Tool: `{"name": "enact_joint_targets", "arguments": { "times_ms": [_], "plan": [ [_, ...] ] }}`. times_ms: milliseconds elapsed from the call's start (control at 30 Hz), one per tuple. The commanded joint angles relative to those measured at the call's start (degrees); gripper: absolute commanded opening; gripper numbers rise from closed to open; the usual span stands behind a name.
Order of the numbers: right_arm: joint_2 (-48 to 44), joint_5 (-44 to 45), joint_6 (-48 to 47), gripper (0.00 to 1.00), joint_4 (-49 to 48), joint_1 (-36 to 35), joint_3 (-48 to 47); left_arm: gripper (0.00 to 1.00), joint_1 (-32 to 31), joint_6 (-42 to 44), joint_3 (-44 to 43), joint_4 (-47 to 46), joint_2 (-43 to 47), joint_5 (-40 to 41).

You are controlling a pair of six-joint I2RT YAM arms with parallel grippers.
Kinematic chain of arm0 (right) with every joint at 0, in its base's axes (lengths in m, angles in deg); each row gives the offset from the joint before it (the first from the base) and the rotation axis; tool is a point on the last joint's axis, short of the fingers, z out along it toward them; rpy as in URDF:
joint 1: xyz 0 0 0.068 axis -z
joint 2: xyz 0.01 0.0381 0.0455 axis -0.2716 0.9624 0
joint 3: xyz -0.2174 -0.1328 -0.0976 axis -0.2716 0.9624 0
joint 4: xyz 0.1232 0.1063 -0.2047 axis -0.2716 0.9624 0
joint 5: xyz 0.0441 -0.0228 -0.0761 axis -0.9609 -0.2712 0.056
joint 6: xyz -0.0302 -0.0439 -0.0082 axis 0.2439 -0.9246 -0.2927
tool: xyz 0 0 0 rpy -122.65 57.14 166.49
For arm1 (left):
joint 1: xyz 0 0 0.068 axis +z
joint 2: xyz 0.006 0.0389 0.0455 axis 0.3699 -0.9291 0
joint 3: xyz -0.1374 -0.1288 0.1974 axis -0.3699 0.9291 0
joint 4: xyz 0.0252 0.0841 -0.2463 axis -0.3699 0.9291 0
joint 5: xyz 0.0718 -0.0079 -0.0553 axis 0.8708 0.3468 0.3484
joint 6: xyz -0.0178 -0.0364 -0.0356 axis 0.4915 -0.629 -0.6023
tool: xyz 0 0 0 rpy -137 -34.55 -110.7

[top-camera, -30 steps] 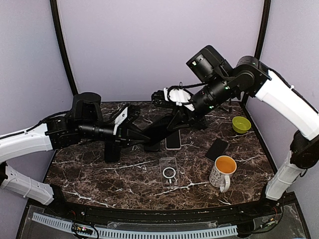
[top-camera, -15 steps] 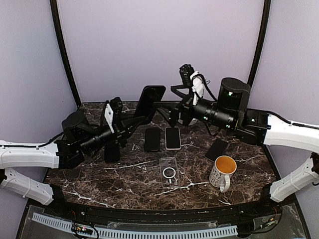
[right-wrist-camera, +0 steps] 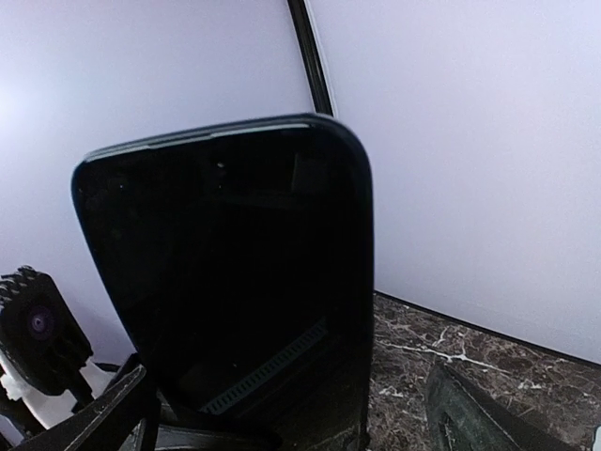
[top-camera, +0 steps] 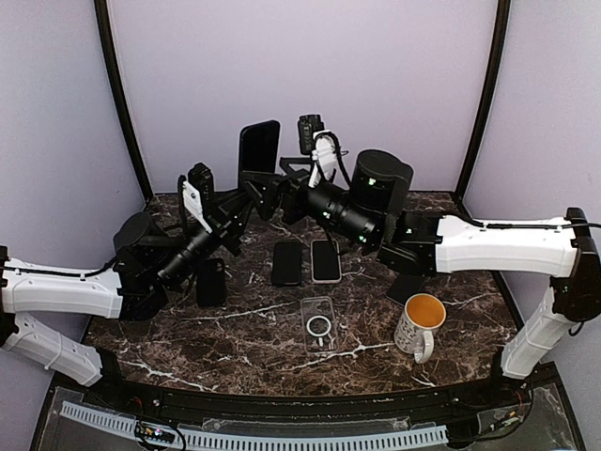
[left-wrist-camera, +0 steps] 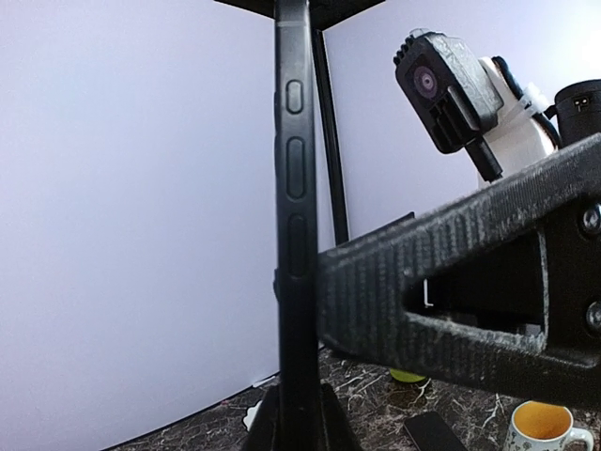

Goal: Put the phone into the phone case
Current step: Pass from the left arm to the right

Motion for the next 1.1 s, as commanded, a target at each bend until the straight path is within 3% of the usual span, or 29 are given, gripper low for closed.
{"name": "enact_joint_targets", "arguments": {
  "times_ms": [0, 233, 367, 567, 600, 667, 733, 800, 933, 1067],
  "plan": [
    [1.8, -1.1, -0.8, 0.99, -1.9, -0.2, -4.5, 0.00, -0.5, 0.0, 0.3, -6.1, 0.3, 0.4],
    [4.1, -1.6, -1.7, 0.94, 0.7, -0.2, -8.0, 0.00, -0.5, 0.3, 0.5, -5.8, 0.4, 1.3],
    [3.9, -1.3, -1.1, 0.79, 0.2, -0.2, -7.4, 0.00, -0.5, 0.1, 0.8, -5.6, 0.7, 1.5],
    [2.4, 2.0, -2.1, 0.41, 3.1, 0.0, -6.7, 0.02, -0.5, -1.7, 0.4, -1.1, 1.5, 0.4],
    [1.9, 3.4, -2.2, 0.37, 4.1, 0.1, -6.2, 0.08, -0.5, -2.2, 0.2, 1.0, 2.0, -0.6],
    [0.2, 7.2, -2.2, 0.34, 7.0, 0.3, -5.3, 0.59, -0.5, -3.5, -0.9, 9.6, 3.9, -3.1],
    [-1.0, 11.1, -1.7, 0.31, 11.7, 0.6, -4.6, 0.84, -0.5, -4.4, -2.5, 20.5, 6.1, -5.7],
    [-1.3, 14.8, -0.6, 0.26, 18.1, 0.8, -3.9, 0.93, -0.4, -5.0, -6.0, 31.9, 7.5, -5.5],
    [1.0, 17.6, 7.9, 0.16, 33.0, 1.0, -3.5, 0.98, 1.9, -6.2, -12.9, 51.5, 6.3, -0.2],
    [4.4, 11.9, 18.8, 0.02, 39.7, 0.9, -0.6, 0.97, 8.4, -12.1, -17.2, 59.7, 2.1, -1.0]
  ]
}}
